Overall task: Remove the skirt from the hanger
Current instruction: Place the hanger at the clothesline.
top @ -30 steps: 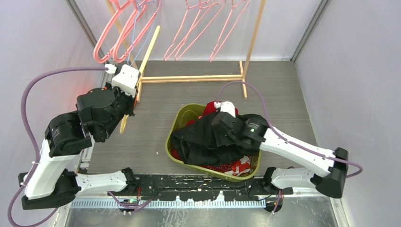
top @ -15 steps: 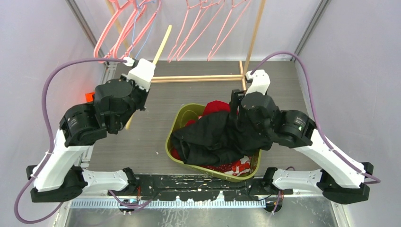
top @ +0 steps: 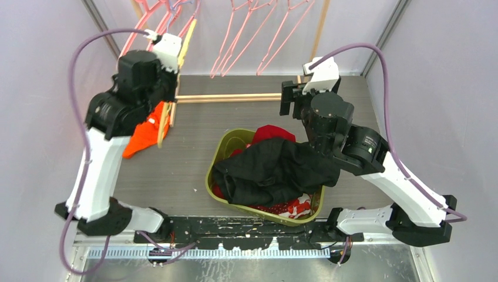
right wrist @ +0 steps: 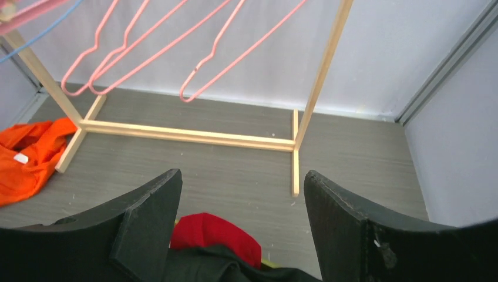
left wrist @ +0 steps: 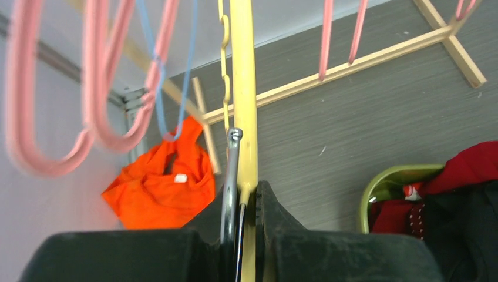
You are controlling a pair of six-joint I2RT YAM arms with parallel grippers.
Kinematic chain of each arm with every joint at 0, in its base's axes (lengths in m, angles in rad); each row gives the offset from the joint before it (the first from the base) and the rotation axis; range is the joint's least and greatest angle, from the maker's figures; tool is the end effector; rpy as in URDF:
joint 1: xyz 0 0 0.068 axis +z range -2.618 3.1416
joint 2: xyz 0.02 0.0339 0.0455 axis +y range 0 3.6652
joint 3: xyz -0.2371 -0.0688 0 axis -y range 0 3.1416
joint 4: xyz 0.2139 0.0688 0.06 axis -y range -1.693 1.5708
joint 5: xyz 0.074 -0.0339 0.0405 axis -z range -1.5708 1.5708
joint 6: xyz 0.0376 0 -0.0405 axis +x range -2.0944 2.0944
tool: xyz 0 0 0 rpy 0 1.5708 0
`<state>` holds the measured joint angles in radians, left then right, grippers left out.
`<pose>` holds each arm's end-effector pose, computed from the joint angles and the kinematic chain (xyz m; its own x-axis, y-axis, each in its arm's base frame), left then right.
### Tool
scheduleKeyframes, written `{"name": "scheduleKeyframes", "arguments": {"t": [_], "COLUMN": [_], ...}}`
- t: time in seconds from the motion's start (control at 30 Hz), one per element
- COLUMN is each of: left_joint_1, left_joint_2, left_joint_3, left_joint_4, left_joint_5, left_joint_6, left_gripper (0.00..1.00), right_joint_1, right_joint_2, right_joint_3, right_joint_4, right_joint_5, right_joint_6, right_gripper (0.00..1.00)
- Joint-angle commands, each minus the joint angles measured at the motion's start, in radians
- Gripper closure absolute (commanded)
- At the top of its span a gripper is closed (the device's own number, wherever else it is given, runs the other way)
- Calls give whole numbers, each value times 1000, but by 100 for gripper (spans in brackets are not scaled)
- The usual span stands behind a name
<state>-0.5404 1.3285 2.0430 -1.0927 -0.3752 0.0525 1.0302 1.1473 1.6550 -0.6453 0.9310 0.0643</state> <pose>0.1672 -0.0842 0.4889 -0.3064 0.2408 -0.9209 0.2030 0.9618 0.1839 0.1164 0.1353 0.4728 -0.0771 -0.0538 -0.9956 -0.0982 0.9941 -0.0462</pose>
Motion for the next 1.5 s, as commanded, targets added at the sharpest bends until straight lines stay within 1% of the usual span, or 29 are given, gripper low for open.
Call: {"name": "scheduleKeyframes", "arguments": {"t": [0.0,0.1,0.17,0.3,0.4,0.47,0.57,0.63,0.8,0.87,0.97,1.1,1.2,1.23,1.3,1.47], "left_joint_1": [42,46,60,126,162,166,165,168,175,175,176,176,177,176,176,177], "left_joint_2": [143,227,278,352,401,409,398,382,381,375,348,319,264,246,217,166], "left_joint_3": [94,177,238,338,398,409,396,371,351,335,308,306,242,219,190,136], "left_joint_4": [86,92,95,114,138,167,218,259,326,354,393,387,390,392,391,404], "left_joint_5": [218,266,301,410,487,511,547,567,618,616,560,551,500,466,440,435], "left_joint_6": [-18,-26,-39,-106,-137,-147,-164,-174,-176,-180,-182,-187,-174,-169,-165,-163], "left_gripper": [100,100,100,100,100,100,100,100,100,100,100,100,100,100,100,100], "right_joint_1": [-7,-19,-33,-53,-85,-117,-167,-179,-192,-199,-205,-205,-205,-205,-204,-166], "right_joint_2": [17,13,17,15,8,19,47,66,78,85,117,193,246,268,321,431], "right_joint_3": [68,64,73,90,71,69,69,59,37,40,53,98,126,143,177,234], "right_joint_4": [171,255,281,298,335,324,231,190,187,188,167,124,136,139,138,155], "right_joint_5": [32,29,20,-11,-67,-106,-223,-255,-326,-367,-432,-559,-675,-696,-737,-813], "right_joint_6": [-139,-211,-239,-253,-272,-255,-168,-134,-66,-56,-30,35,68,79,104,135], "right_gripper": [19,19,18,18,19,18,16,15,15,15,15,15,15,15,15,17]}}
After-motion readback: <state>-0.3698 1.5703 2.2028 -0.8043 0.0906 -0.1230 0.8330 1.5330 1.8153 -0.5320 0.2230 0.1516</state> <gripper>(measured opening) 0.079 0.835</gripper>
